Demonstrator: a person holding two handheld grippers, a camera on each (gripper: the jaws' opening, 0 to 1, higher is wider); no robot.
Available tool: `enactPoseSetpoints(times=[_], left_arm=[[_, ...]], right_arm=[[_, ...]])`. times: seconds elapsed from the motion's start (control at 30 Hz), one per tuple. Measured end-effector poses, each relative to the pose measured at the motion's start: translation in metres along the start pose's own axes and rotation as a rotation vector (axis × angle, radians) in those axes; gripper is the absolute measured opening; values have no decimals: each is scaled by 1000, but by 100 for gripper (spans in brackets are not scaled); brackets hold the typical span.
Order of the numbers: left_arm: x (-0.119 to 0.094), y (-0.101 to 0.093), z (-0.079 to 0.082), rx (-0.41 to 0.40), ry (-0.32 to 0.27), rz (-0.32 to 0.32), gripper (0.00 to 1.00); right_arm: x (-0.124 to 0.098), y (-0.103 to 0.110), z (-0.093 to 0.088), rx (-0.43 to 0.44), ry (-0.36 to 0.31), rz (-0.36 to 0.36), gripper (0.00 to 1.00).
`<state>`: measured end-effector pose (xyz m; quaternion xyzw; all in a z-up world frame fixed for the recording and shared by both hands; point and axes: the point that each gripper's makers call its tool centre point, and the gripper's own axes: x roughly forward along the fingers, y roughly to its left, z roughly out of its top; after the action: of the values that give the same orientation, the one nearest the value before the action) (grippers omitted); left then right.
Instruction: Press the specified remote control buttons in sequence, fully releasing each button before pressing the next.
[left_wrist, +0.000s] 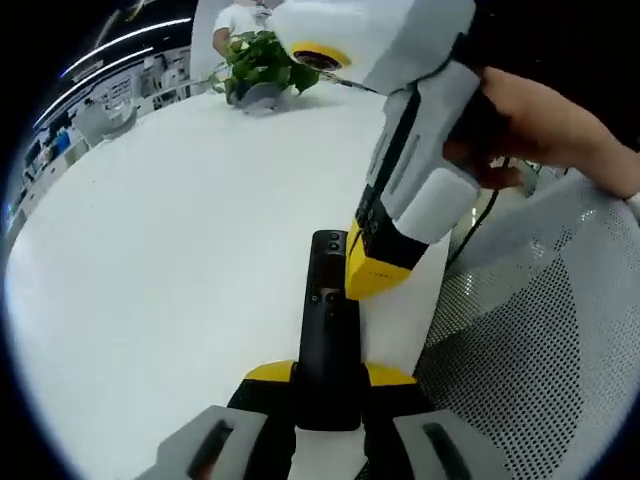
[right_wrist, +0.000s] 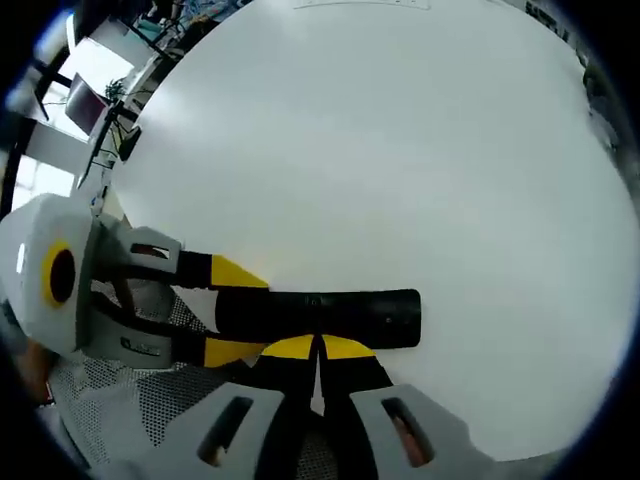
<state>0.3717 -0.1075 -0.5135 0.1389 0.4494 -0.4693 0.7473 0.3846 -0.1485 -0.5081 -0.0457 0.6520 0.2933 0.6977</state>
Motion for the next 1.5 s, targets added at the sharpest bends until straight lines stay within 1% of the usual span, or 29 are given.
enactPoseSetpoints(times=[0.37,0.53,0.77,0.87,1.0,1.13,1.23,1.37,1.5], left_arm=[[0,-1,-1,4,-3,1,23],[1,-1,-2,30,0,8,22],[0,-2,-3,33,5,9,22],[1,-2,-3,51,6,15,22],[1,0,-2,21,8,3,22],[1,-1,-2,30,9,4,22],[1,-1,-2,20,6,1,22],[1,-2,-2,5,3,-7,22],[1,-2,-2,5,2,-9,22]], right_arm=[[1,1,0,-13,-1,-7,0],[4,1,1,-34,2,-18,0],[4,0,0,-17,0,-8,0],[4,0,1,-21,0,-6,0],[2,0,0,-5,-6,-1,0],[2,2,-1,-18,-4,-7,0],[1,1,0,-22,-7,-9,0],[2,7,-1,-17,-3,19,0],[3,7,1,-31,-1,10,0]])
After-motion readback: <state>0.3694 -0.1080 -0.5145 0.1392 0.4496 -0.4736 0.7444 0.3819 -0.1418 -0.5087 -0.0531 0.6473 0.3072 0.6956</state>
